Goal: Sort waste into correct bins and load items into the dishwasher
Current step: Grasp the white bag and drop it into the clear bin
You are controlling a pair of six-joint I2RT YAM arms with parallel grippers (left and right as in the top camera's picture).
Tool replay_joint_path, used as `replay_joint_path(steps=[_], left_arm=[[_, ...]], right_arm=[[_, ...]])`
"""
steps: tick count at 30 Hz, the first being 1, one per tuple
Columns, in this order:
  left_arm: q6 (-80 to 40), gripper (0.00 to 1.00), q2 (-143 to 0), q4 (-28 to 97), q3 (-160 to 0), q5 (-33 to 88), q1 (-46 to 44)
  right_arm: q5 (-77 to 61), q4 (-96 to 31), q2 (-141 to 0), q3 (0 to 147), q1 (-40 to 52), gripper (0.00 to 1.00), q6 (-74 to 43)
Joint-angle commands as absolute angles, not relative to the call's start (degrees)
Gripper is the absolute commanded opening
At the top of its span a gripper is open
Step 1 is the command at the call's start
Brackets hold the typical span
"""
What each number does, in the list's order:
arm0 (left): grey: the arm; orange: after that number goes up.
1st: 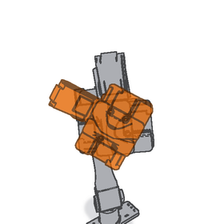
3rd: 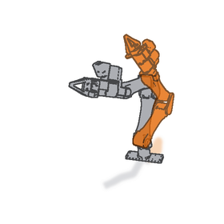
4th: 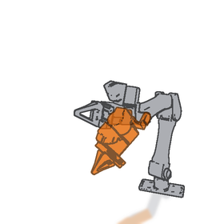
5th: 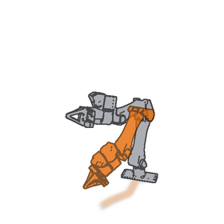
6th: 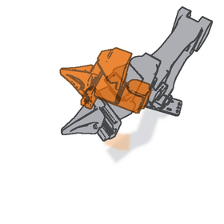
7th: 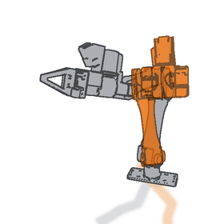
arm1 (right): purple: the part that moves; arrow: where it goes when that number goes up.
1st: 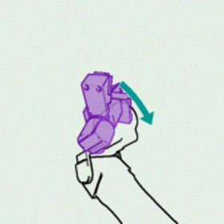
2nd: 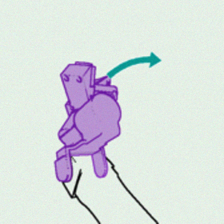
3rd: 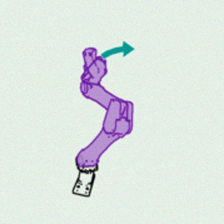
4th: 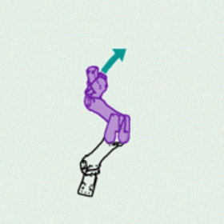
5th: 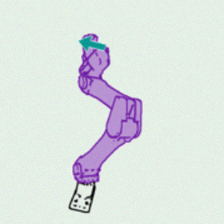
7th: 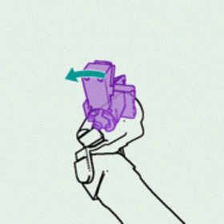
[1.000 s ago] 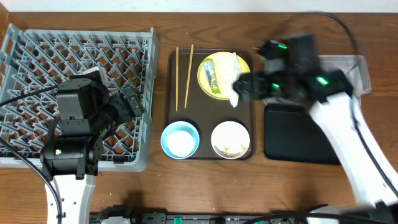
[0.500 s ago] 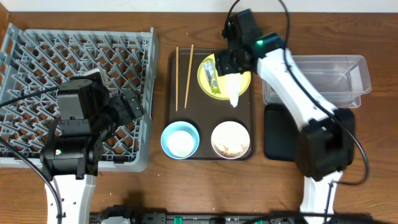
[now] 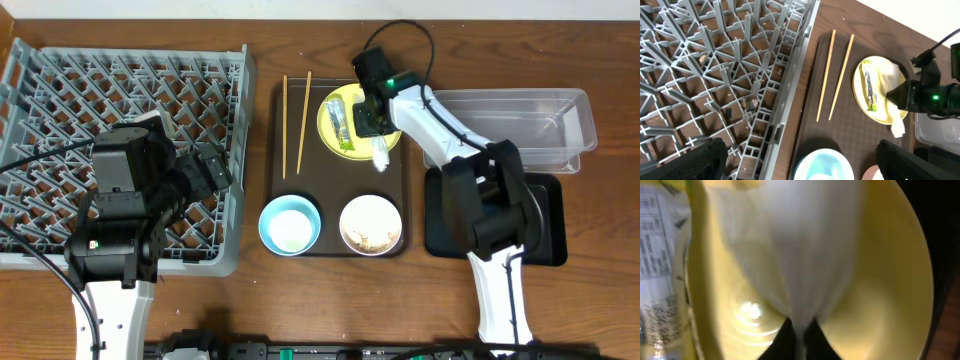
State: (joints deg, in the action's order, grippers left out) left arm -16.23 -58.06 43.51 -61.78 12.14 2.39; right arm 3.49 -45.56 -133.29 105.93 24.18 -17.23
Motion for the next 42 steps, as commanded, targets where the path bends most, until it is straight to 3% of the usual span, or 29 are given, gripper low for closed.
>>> replay_joint_path(steps=[1, 9, 14, 21, 27, 37, 40, 42], left_arm=[[-15.25, 0.98, -57.93, 43.68, -63.02, 12.86, 2.17], [-15.25, 0.98, -57.93, 43.68, -63.02, 12.86, 2.17], [-15.27, 0.98, -57.93, 43.68, -63.02, 12.86, 2.17], [-15.25, 0.98, -57.93, 43.68, -63.02, 12.86, 2.17], [-15.25, 0.98, -57.93, 43.68, -63.02, 12.86, 2.17], [-15.25, 0.98, -57.93, 43.68, -63.02, 12.86, 2.17], [-15.25, 0.98, -57.93, 43.68, -63.02, 12.86, 2.17], [-15.27, 0.98, -57.93, 43.68, -63.02, 12.88, 2.17]], right_arm=[[0.93, -45.69, -130.3, 106.41, 23.51, 0.01, -19.79], [3.11, -48.38, -113.84, 106.39, 22.48, 0.01, -19.86], [12.32, -55.24, -106.5, 106.39, 19.09, 0.01, -33.32], [11.25, -63.2, -108.22, 103.66, 8.6, 0.01, -46.85], [1.98, -58.33, -110.89, 97.89, 0.62, 0.01, -46.98], [1.87, -52.75, -111.24, 90.28, -3.57, 0.01, -60.4], [-2.44, -51.0, -111.0, 90.74, -3.55, 0.21, -58.08], [-6.26, -48.82, -110.5, 91.5, -3.33, 0.26, -54.3]])
